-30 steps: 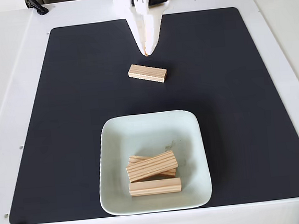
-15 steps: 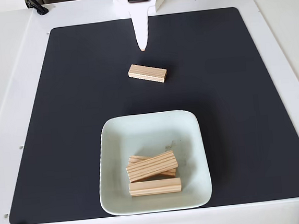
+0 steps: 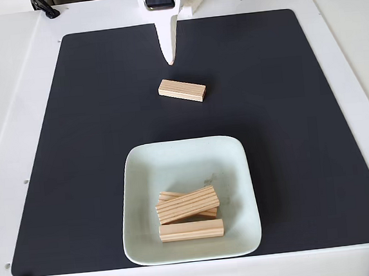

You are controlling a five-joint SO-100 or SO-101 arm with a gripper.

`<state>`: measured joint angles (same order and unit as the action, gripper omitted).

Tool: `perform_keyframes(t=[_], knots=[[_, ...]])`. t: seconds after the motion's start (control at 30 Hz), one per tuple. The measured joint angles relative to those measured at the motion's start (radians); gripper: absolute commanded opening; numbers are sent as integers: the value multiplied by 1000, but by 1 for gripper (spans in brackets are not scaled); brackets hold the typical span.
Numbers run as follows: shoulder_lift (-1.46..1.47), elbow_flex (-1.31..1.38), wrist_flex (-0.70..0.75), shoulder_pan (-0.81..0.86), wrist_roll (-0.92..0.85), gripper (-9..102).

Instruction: Pick up the wooden block and place them on the plate.

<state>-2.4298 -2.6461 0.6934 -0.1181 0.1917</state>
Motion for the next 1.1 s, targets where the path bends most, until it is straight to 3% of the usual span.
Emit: perform_keyframes(t=[0.5,0.77,1.1], knots=[[351,221,2,-23,150,0],[474,403,187,-71,245,0],[508,426,202,-75,273,0]])
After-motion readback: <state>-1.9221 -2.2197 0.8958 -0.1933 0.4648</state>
